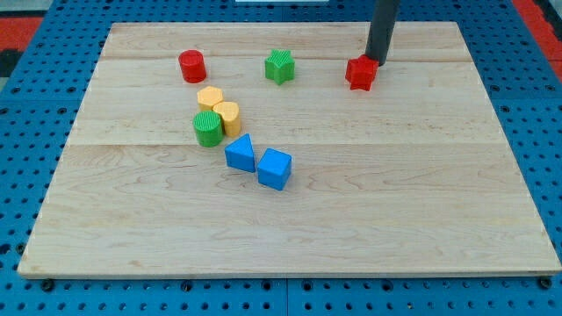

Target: Move the green circle to the left of the yellow hexagon

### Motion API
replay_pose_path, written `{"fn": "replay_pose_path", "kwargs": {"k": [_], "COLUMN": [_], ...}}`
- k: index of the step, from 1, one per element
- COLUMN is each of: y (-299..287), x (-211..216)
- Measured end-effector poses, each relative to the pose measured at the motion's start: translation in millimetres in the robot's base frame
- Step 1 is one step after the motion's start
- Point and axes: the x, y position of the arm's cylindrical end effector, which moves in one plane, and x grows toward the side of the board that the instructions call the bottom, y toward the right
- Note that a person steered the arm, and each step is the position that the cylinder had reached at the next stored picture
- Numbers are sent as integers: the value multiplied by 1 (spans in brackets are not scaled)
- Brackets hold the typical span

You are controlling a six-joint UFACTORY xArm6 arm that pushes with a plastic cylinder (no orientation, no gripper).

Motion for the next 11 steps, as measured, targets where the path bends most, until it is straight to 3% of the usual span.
{"fn": "replay_pose_path", "kwargs": {"k": [1, 2, 3, 4, 7, 9, 11], "y": [78, 163, 163, 103, -141, -268, -335], "x": [-27, -2, 66, 114, 155, 152, 96]}}
